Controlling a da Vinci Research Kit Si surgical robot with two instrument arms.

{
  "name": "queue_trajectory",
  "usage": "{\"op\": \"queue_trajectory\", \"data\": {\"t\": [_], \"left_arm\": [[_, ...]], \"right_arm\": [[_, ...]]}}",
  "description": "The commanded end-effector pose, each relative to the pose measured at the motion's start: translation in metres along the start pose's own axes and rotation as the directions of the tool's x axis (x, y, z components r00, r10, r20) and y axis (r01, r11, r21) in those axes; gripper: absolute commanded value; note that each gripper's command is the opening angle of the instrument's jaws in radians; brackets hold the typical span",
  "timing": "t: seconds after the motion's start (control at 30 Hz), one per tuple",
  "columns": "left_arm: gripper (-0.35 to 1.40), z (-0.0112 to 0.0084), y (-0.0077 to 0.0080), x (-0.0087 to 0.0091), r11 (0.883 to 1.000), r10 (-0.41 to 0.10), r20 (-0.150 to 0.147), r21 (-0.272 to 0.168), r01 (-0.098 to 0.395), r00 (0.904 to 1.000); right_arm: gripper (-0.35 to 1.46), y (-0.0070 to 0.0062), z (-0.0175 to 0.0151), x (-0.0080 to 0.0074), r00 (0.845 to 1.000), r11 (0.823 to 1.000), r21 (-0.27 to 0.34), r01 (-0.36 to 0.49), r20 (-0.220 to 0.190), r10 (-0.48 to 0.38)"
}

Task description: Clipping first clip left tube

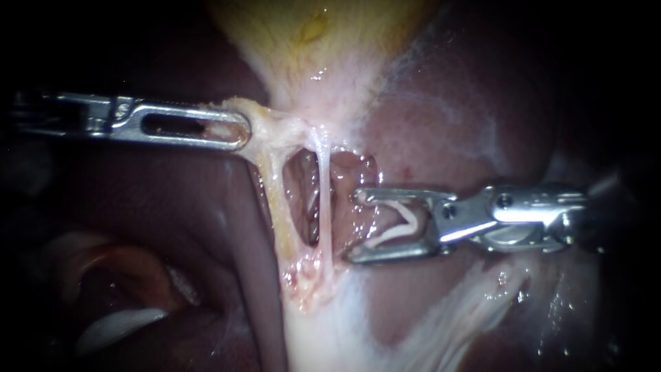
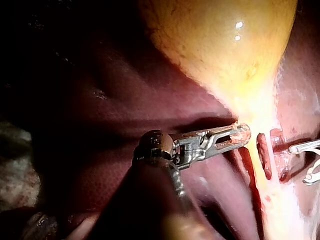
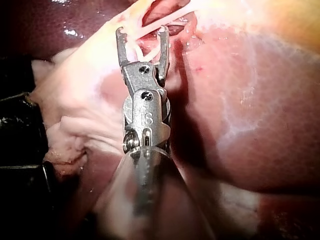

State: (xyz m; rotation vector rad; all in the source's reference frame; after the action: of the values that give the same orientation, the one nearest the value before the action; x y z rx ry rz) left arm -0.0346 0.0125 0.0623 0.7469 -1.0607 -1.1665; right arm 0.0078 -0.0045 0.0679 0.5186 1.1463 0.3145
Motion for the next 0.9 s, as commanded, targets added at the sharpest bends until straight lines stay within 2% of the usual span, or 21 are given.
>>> {"op": "queue_trajectory", "data": {"t": [0.03,0.33,0.67,0.9], "left_arm": [[-0.35,0.0,0.0,0.0,1.0,0.0,0.0,0.0,0.0,1.0],[-0.35,0.0002,-0.0002,0.0,1.0,-0.001,0.001,-0.002,0.001,1.0],[-0.35,0.0002,-0.0004,0.0001,1.0,-0.001,0.002,-0.003,0.001,1.0],[-0.35,0.0004,-0.0006,0.0001,1.0,-0.001,0.005,-0.007,0.001,1.0]], "right_arm": [[0.49,-0.0001,0.0005,-0.0002,1.0,1.0,0.005,-0.004,0.0,0.004],[0.47,0.0003,0.0043,-0.0013,0.999,0.998,0.043,-0.043,0.001,0.043],[0.47,0.0012,0.0069,-0.0024,0.998,0.998,0.036,-0.058,0.003,0.058],[0.46,0.0014,0.0092,-0.0031,0.998,0.997,0.043,-0.067,0.005,0.067]]}}
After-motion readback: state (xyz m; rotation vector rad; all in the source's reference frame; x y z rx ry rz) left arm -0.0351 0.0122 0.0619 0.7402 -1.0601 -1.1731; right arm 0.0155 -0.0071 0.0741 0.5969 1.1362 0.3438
